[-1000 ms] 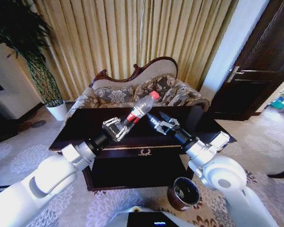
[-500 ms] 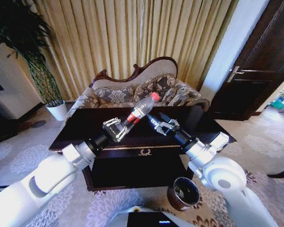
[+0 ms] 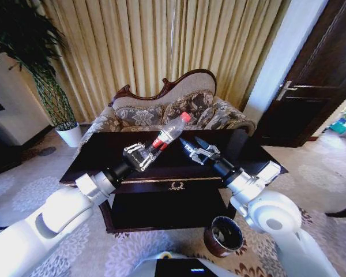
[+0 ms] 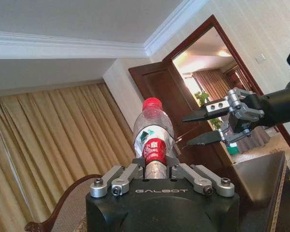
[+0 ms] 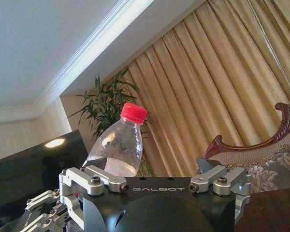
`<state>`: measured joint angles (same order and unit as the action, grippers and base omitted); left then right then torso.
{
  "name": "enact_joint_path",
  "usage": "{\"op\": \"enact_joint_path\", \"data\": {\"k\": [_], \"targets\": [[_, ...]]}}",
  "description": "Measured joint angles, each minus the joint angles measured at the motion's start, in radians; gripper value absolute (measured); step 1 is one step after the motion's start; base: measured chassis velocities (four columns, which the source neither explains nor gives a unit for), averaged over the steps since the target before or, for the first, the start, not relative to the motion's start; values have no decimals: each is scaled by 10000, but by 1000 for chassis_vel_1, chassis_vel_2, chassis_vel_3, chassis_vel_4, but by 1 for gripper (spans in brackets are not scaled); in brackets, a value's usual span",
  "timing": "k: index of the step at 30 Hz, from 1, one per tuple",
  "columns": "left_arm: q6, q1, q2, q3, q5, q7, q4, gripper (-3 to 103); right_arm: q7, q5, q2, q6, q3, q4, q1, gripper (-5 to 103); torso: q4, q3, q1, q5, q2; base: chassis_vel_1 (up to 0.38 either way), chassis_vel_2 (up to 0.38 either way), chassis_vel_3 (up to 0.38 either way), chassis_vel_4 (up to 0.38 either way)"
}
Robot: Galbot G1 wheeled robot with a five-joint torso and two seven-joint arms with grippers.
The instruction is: Move to the front of the table and place the trash on the table into the trash bin.
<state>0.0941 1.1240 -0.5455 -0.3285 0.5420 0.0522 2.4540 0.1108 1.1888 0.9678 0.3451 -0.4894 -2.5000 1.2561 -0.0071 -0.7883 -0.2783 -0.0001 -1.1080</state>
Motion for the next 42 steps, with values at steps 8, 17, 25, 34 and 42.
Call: {"op": "enact_joint_path", "data": {"k": [8, 17, 25, 34, 42], "targets": [[-3, -264, 17, 205, 1, 51, -35, 20, -4, 5, 10, 0, 93, 0, -15, 100, 0, 0, 0, 0, 1, 0, 0, 0, 0], [72, -622, 65, 695, 36, -7, 137, 20, -20, 10, 5, 5, 90, 0, -11, 100, 0, 0, 0, 1, 0, 0, 0, 0, 0], [145, -588, 15, 917, -51, -14, 175, 20, -34, 18, 6, 4, 57, -5, -12, 100, 0, 0, 0, 1, 1, 0, 0, 0, 0], [145, -505, 56, 821, -71, -6, 168, 20, -36, 18, 7, 2, 12, -5, 26, 100, -1, 0, 0, 1, 0, 0, 0, 0, 0], [40, -274, 67, 609, -81, 6, 110, 20, -16, 16, -12, 3, -67, 7, 91, 100, 1, 0, 0, 0, 0, 0, 0, 0, 0]]}}
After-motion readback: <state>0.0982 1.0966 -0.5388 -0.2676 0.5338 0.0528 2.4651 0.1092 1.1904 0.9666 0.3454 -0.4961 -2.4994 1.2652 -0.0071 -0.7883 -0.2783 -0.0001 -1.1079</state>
